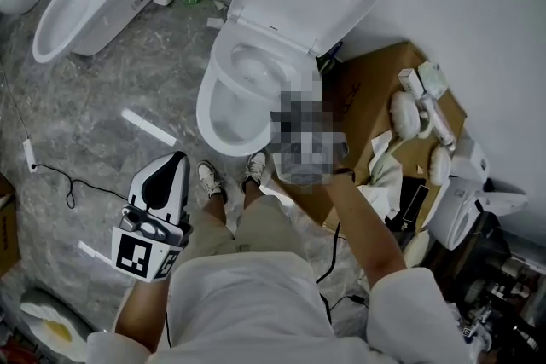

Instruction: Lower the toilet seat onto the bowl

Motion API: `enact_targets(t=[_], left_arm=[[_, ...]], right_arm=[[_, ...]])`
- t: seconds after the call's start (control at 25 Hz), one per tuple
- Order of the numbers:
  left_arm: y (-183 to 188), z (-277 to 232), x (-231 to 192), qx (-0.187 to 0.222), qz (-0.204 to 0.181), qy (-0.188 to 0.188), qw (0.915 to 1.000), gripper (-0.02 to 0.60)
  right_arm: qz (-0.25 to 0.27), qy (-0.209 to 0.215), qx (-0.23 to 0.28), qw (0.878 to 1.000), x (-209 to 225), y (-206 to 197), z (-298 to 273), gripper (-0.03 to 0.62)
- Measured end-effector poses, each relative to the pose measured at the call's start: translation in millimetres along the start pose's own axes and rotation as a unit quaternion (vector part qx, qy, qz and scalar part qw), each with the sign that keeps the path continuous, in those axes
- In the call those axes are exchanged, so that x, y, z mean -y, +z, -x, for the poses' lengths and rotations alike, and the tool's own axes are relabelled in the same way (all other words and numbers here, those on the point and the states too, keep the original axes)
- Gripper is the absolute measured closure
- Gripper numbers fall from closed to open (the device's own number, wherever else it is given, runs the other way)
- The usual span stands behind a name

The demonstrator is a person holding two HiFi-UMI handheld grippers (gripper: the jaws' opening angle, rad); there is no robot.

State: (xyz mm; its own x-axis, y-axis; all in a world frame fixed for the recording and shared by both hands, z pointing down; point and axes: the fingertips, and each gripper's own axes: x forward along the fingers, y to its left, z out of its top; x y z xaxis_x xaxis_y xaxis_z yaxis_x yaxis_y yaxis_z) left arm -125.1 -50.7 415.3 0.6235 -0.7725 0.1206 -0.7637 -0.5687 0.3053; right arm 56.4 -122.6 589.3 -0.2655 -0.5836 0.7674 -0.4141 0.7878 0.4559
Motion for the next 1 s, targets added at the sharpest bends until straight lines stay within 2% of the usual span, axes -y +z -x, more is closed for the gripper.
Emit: enact_targets(t=[0.24,0.48,0.76,1.0], left_arm=[[-13.5,1.8,7.4,-0.005,0.012,-0.004,0.9999,0.577],[-24.1,6.7,1.2,-0.011,0.019,0.005,0.9997,0.577],[-41.1,9.5,-3.9,-0.025,0.024,0.017,0.9992,0.577],[-54.7,13.9,-8.6,-0.037,0.021,0.026,0.9988,0.577]], right_arm=[[0.006,0.028,-0.016,0.999,-50.2,-11.8,-9.5,0.464],[-0.01,0.07,-0.032,0.997,-94.4,-21.8,-27.0,0.433],[0.013,0.102,-0.053,0.993,-141.9,-38.5,-49.0,0.411],[0.008,0.13,-0.066,0.989,-180.1,-52.2,-67.4,0.406]])
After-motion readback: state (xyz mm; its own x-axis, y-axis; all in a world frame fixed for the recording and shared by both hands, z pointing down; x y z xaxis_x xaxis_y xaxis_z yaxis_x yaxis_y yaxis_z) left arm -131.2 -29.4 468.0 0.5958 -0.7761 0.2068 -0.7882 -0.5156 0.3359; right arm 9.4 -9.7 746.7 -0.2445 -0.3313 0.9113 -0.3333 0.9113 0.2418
